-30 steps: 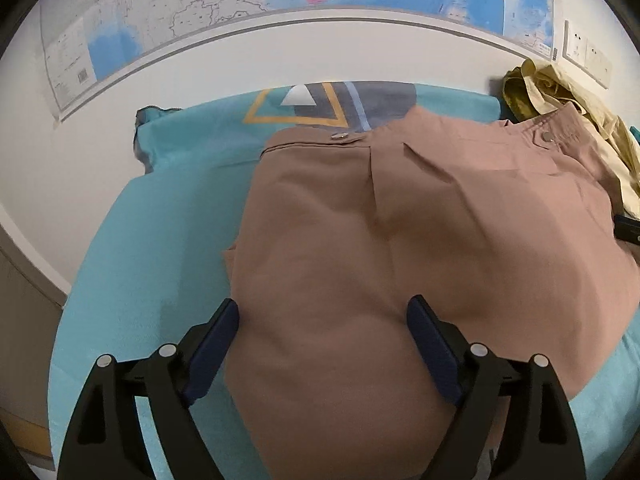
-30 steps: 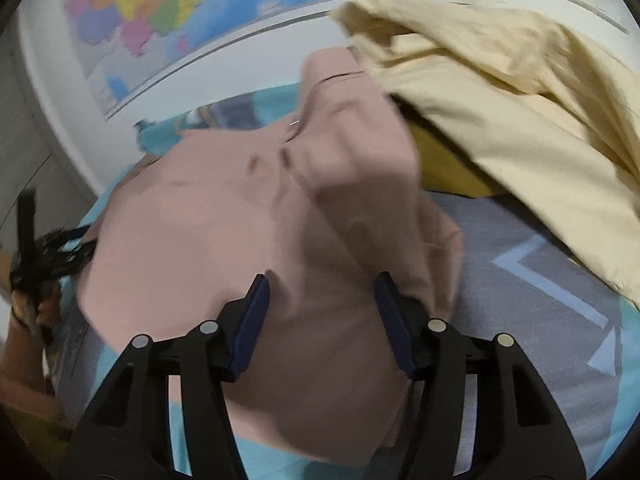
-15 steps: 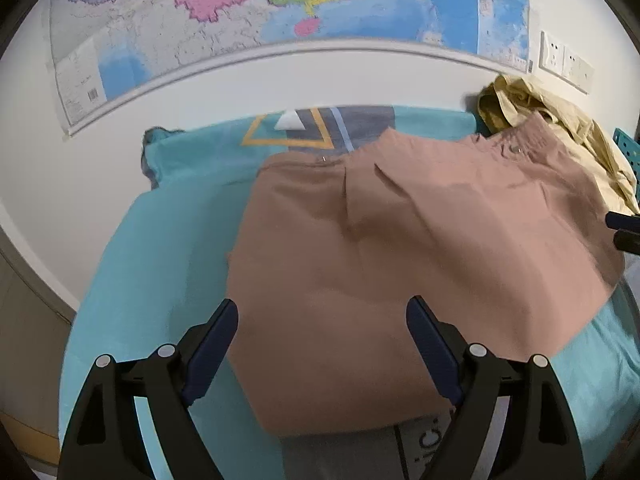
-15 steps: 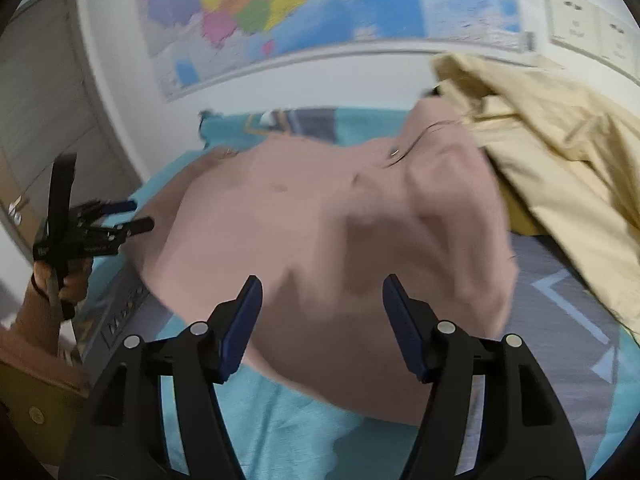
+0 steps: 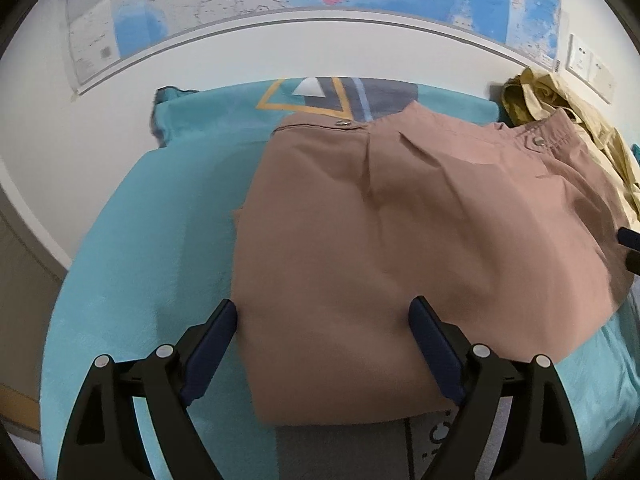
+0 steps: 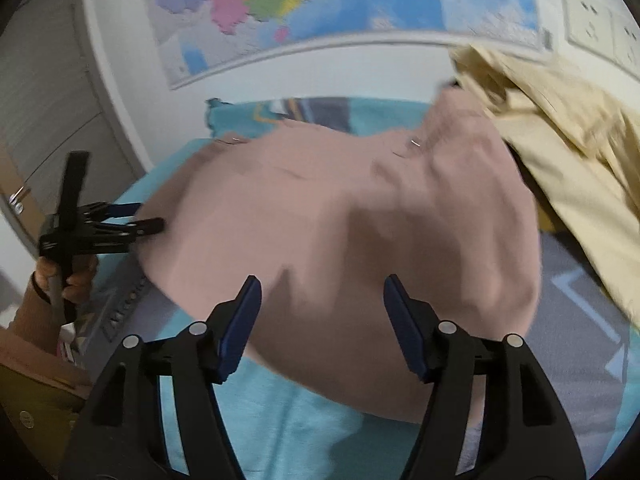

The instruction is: Fold large clothes

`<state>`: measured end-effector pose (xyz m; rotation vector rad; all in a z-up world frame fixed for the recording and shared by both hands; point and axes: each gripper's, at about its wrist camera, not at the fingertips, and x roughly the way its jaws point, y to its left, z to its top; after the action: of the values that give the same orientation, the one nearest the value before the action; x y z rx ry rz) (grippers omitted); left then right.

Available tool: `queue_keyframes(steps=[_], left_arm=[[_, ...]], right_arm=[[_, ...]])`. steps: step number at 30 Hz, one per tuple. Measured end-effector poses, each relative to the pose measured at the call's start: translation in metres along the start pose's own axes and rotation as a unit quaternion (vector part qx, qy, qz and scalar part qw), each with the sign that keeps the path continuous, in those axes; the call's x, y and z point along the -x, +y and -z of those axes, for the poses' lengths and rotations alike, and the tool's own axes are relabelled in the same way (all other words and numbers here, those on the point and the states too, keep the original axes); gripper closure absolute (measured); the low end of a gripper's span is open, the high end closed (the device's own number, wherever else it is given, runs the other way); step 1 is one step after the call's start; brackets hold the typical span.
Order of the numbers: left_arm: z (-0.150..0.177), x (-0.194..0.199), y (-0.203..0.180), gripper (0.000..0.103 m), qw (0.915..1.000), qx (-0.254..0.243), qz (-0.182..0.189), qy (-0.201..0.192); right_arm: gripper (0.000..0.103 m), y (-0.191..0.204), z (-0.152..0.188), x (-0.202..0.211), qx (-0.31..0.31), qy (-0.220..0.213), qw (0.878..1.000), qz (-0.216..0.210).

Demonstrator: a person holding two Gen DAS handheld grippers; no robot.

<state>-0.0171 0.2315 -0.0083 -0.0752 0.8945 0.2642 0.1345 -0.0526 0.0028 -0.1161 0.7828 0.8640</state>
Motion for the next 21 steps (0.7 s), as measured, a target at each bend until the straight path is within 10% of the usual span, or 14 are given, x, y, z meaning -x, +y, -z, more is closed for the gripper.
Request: queue_keyframes(steps=[9,21], left_arm=[[0.005,0.004,-0.002,0.018,0.9999,0.0,0.011,-0.002],[0.006,-0.014,0.012,0.014,0.998,0.037,0.044,0.025]], right_arm=[[0.038,0.037,0.003,-0.054,0.033,0.065,0.997,-0.019],[0.035,0.083,-0.009,-0.039,0.072,0.035,0.996,-0.044]])
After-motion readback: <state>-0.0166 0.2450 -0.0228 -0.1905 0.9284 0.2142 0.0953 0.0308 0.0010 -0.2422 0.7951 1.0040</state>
